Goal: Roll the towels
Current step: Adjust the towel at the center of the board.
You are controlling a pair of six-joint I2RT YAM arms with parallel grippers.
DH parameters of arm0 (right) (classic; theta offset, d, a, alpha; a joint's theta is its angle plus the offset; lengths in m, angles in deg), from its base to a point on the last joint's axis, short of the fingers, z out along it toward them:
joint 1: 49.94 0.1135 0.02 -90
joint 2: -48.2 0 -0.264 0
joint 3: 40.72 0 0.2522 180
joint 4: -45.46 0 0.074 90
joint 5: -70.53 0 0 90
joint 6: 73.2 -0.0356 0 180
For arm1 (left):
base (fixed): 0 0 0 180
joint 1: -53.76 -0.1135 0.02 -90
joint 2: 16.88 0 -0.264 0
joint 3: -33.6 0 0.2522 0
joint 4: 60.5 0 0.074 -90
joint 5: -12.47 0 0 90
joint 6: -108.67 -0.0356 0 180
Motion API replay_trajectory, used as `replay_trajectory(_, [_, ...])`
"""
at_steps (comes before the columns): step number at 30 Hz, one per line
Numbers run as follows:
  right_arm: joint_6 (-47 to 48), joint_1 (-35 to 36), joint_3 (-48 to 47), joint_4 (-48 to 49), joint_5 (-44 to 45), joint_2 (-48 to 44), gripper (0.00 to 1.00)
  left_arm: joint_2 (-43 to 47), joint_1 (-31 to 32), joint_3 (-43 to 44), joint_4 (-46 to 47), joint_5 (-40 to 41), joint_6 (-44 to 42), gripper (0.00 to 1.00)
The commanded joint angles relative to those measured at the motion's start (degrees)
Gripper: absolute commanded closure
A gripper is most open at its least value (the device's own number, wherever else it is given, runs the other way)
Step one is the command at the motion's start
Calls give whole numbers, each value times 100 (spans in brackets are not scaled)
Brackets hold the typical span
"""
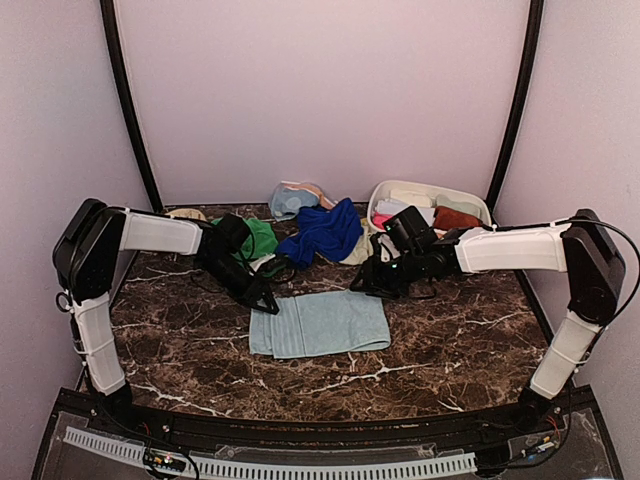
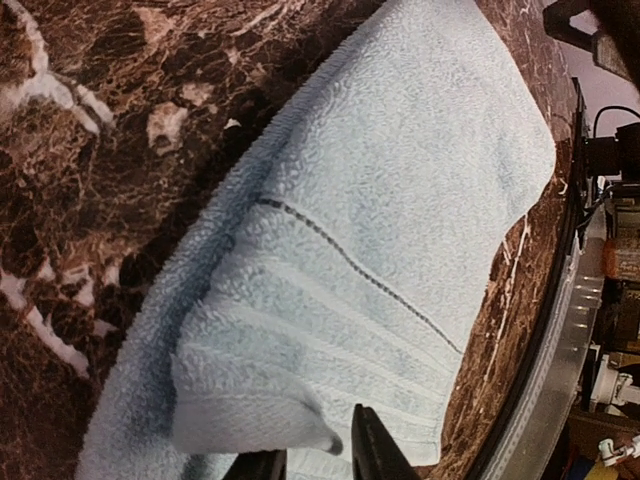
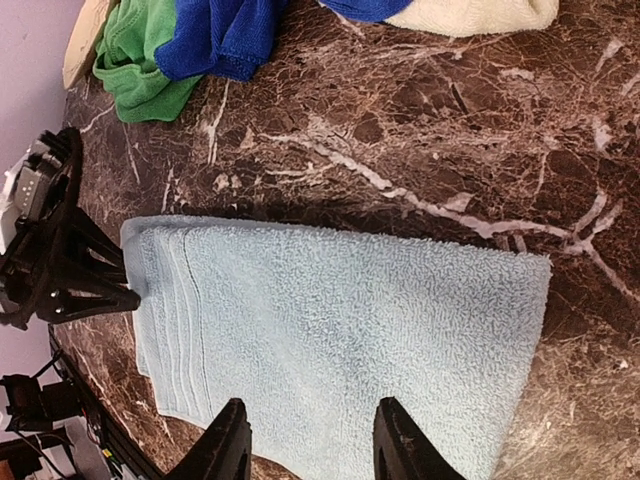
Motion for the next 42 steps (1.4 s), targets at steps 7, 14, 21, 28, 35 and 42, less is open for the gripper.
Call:
replay_trajectory(7, [48, 6, -10, 38, 152, -126, 59, -147, -68, 238, 121, 329, 425, 100])
replay_trajectory(14, [85, 12, 74, 125, 100, 60, 59, 325, -206, 173, -30, 156, 403, 100])
replay_trajectory(21, [145, 80, -16, 142, 146, 371, 58, 645, -255, 162, -359, 207, 481, 100])
replay_trajectory(28, [130, 149, -120, 171, 199, 601, 55, 866, -331, 95, -550, 660, 496, 100])
replay_trajectory(35, [123, 190, -129, 189, 221, 682, 55, 854, -451, 30, -679, 963, 466, 100])
replay_trajectory(42, [110, 227, -99, 297, 135, 762, 55, 783, -597, -87, -490, 1305, 259, 100])
